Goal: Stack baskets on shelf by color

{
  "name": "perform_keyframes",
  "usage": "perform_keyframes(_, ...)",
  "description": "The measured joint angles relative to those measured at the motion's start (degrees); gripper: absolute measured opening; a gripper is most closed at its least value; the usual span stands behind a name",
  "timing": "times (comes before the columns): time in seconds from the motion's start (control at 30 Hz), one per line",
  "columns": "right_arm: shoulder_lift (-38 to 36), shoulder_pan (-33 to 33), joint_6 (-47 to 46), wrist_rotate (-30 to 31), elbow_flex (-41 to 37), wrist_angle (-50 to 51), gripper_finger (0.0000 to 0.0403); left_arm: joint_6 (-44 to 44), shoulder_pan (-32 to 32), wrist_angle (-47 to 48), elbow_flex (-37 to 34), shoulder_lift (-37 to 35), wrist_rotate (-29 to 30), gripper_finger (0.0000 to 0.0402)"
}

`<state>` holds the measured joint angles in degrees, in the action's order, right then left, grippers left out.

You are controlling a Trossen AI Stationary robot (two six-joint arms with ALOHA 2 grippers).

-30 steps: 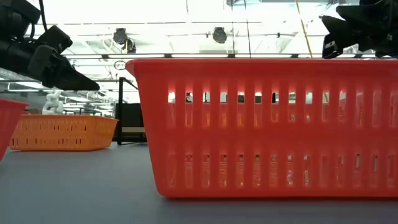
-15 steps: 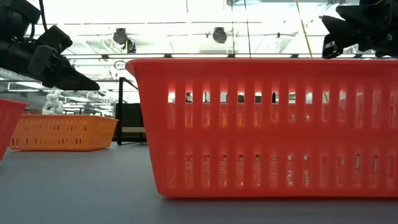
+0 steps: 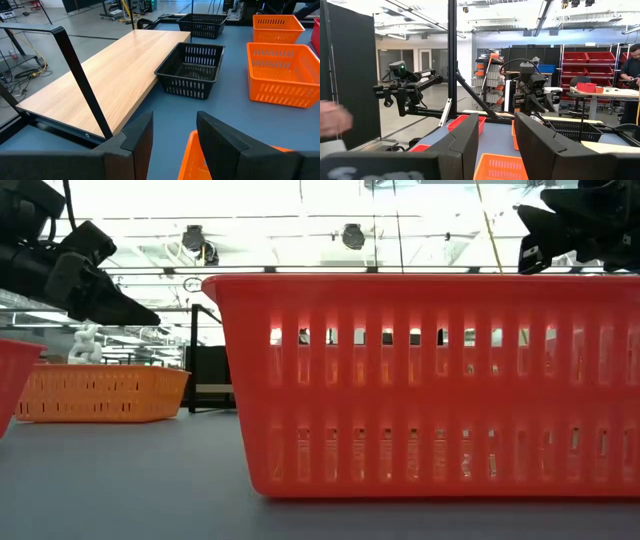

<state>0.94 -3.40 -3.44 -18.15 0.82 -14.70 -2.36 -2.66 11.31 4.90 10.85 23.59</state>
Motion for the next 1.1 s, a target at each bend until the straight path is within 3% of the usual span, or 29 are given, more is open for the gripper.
perform_keyframes(0.37,0.01,0.0,0.01,0.0,0.0,-0.23,0.0121,-0.01,0.0,0.01,-0.01,0.0,0.0,0.0152)
perform_keyframes(0.57,0.01,0.0,-1.81,1.97,-0.02,-6.08,0.0121,0.01,0.0,0.0,0.0,0.0,0.0,0.0152)
perform_keyframes(0.73,0.0,0.0,-7.55,17.17,-0.02,-10.89,0.0121,0.01,0.0,0.0,-0.01,0.0,0.0,0.0152)
perform_keyframes(0.93,2.31,-0.74,8.64,38.51,0.0,-16.22,0.0121,0.02,0.0,-1.99,-0.01,0.0,0.01,0.0152)
perform_keyframes(1.03,4.96,-2.65,9.04,50.47,0.0,-14.68,0.0121,0.12,0.0,-6.1,-0.01,0.0,0.0,0.0152)
perform_keyframes(1.1,7.04,-3.99,3.68,54.18,0.02,-11.08,0.0121,0.1,0.0,-10.23,-0.01,0.0,0.0,0.0152)
